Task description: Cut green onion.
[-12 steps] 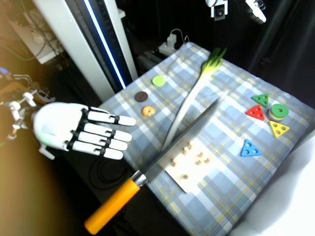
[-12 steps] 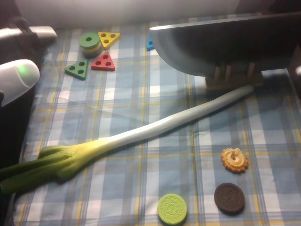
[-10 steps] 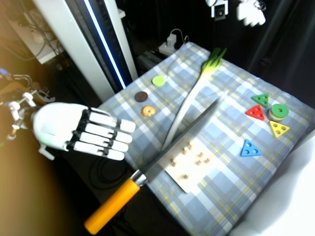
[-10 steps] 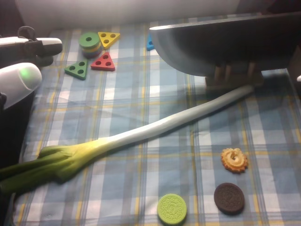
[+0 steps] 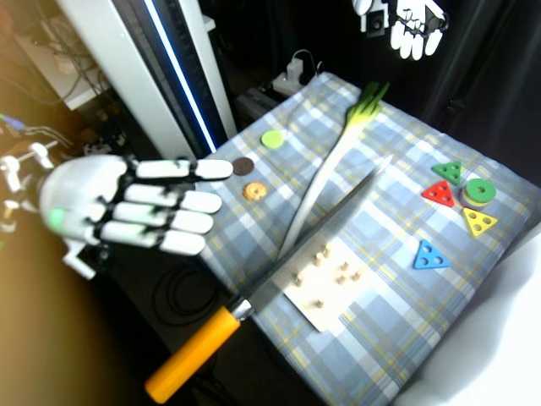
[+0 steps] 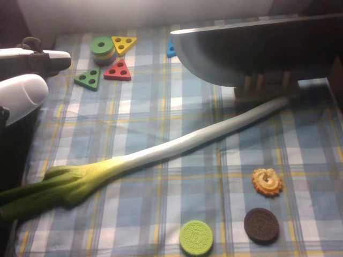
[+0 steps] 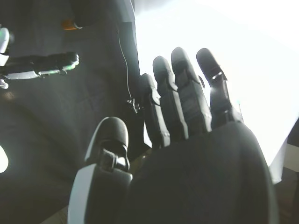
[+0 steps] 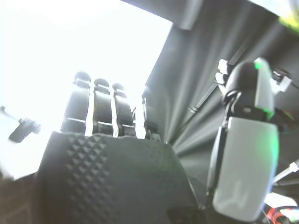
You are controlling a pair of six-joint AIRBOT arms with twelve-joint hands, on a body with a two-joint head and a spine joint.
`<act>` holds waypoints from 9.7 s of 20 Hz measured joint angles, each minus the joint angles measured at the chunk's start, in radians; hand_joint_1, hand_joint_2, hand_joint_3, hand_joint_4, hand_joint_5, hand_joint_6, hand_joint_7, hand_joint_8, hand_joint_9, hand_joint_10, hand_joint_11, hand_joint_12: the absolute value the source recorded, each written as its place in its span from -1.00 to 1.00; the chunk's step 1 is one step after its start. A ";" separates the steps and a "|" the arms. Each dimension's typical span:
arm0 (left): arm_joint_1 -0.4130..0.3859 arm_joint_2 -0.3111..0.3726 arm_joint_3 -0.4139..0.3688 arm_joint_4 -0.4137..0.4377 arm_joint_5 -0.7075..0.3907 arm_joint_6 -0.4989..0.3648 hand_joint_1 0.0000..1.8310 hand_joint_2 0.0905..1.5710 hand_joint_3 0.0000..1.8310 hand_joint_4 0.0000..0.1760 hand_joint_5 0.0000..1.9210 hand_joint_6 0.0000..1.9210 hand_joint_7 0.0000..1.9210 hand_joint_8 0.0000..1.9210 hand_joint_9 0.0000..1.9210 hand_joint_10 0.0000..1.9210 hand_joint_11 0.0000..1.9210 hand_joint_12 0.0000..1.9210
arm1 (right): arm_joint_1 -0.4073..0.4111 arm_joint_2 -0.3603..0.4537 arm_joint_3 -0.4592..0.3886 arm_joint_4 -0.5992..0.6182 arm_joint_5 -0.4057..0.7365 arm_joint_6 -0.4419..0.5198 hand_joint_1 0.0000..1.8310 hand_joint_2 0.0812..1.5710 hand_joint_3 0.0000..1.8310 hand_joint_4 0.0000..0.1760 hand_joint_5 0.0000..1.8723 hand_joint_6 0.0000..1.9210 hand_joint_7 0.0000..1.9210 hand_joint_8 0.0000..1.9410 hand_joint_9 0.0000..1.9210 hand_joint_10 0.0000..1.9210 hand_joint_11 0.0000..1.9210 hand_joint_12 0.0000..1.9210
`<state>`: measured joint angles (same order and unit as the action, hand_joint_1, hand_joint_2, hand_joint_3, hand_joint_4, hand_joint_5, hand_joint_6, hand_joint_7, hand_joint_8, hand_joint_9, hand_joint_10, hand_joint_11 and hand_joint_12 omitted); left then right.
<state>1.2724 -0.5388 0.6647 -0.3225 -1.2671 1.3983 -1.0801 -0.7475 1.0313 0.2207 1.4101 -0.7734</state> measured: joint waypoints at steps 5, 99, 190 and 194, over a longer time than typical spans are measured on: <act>-0.002 -0.008 0.002 0.000 0.018 0.000 -0.85 0.82 -1.00 0.10 -0.40 -1.00 -0.34 -0.99 -0.44 -0.99 -0.98 -0.06 | 0.158 -0.047 0.110 -0.002 -0.182 0.002 -0.01 0.01 -0.99 1.00 -1.00 -1.00 -1.00 -1.00 -1.00 -1.00 -1.00 -1.00; -0.315 -0.226 0.027 0.179 0.783 0.569 -1.00 0.76 -1.00 -1.00 -0.99 -1.00 -1.00 -1.00 -1.00 -1.00 -0.99 -1.00 | 0.589 -0.151 0.180 -0.311 -0.706 -0.085 -0.77 0.95 -1.00 0.68 -0.43 1.00 -0.15 1.00 0.03 1.00 0.14 1.00; -0.248 -0.018 -0.026 0.013 0.070 0.294 -1.00 0.78 -1.00 -1.00 -1.00 -1.00 -1.00 -1.00 -1.00 -1.00 -1.00 -1.00 | 0.663 -0.219 0.335 -0.216 -1.078 -0.286 -0.76 0.98 -0.99 -0.81 -0.45 1.00 -0.19 1.00 0.00 1.00 0.13 1.00; -0.237 -0.018 -0.026 0.003 0.038 0.294 -1.00 0.79 -0.99 -1.00 -1.00 -1.00 -1.00 -1.00 -1.00 -1.00 -1.00 -1.00 | 0.650 -0.221 0.345 -0.201 -1.080 -0.280 -0.69 0.97 -1.00 -0.28 -0.43 1.00 -0.16 1.00 0.02 1.00 0.14 1.00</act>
<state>1.0355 -0.5571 0.6388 -0.3199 -1.2289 1.6928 -0.4301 -0.9684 1.3762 0.0193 0.3298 -1.0531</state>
